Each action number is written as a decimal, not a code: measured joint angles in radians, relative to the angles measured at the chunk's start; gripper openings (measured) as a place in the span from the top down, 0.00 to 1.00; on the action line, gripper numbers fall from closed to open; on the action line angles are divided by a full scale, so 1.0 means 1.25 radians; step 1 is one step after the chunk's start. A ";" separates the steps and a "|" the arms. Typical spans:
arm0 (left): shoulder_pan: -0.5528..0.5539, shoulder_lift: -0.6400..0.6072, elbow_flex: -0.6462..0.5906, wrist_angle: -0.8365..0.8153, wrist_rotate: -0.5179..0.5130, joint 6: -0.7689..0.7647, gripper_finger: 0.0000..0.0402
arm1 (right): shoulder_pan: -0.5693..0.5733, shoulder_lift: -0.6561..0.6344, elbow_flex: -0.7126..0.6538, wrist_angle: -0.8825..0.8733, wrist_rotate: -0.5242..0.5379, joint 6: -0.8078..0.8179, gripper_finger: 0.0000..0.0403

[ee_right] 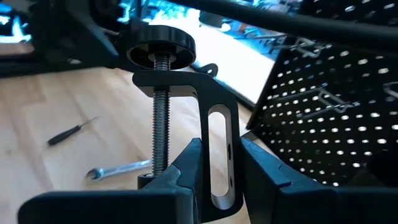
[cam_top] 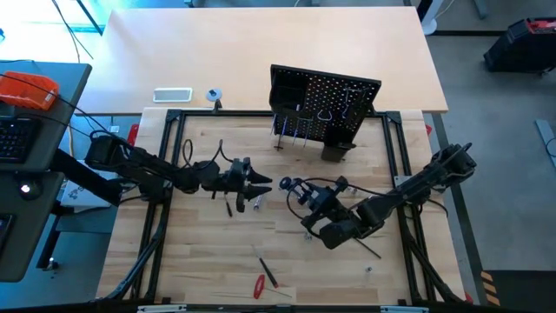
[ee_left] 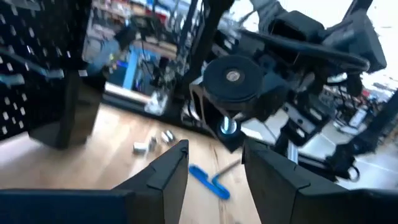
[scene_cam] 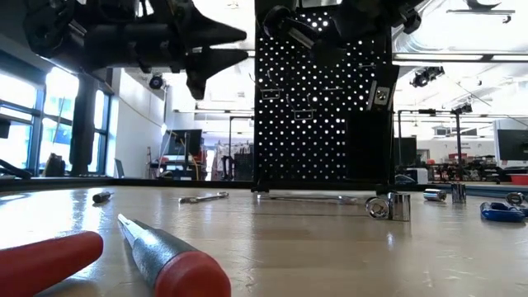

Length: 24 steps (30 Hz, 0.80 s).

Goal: Hang tools onto peg board
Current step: Hang the black universal C-clamp mount onto the pegboard

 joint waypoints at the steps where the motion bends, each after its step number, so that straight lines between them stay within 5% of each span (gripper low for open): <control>1: -0.005 0.003 0.001 0.008 -0.007 0.012 0.63 | 0.000 0.000 0.000 0.008 0.014 -0.003 0.83; 24: 0.029 0.049 0.024 -0.029 -0.118 0.184 0.62 | -0.084 0.003 0.000 0.214 0.100 -0.209 0.83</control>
